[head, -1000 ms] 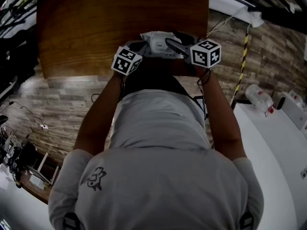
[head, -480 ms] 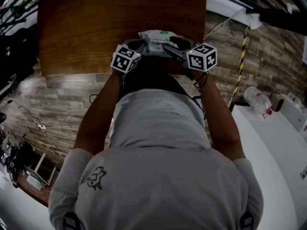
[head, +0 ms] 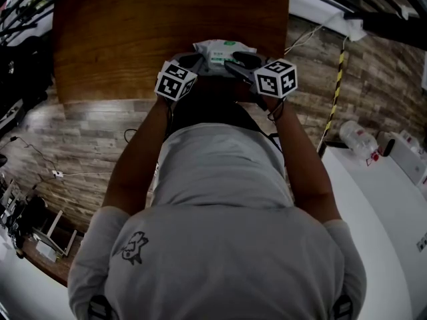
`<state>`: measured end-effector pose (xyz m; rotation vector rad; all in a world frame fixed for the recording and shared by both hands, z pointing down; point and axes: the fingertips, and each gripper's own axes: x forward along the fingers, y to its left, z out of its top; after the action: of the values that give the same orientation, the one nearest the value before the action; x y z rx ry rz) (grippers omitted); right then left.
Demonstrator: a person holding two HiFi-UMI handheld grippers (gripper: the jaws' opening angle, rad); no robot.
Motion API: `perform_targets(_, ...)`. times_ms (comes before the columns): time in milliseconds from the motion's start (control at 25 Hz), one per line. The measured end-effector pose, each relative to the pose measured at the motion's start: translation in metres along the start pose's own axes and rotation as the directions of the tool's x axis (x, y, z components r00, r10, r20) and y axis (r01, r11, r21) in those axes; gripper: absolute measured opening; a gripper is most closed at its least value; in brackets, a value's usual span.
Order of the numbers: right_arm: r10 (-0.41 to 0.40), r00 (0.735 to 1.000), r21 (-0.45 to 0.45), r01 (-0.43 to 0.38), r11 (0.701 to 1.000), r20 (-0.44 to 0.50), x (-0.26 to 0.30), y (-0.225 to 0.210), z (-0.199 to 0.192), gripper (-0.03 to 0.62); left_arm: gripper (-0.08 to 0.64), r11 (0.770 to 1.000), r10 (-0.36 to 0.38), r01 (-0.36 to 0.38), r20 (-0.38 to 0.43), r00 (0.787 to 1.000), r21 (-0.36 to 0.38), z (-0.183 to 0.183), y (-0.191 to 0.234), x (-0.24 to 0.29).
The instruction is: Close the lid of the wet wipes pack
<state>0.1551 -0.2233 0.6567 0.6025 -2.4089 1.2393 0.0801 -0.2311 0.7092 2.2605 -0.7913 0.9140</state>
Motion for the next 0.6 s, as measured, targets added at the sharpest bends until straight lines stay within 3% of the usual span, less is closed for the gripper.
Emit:
perform_targets(200,-0.053,0.998,-0.056,0.052,0.997,-0.018,0.008,-0.004,-0.003,0.172,0.012,1.000,0.000,0.000,0.000,1.000,0.009,0.000,0.000,-0.002)
perform_targets(600,-0.147,0.984,-0.205,0.123,0.971,-0.103,0.020,-0.009,-0.021,0.170,0.013,0.999,-0.008,0.008,-0.013,1.000,0.049,-0.004,0.003,0.003)
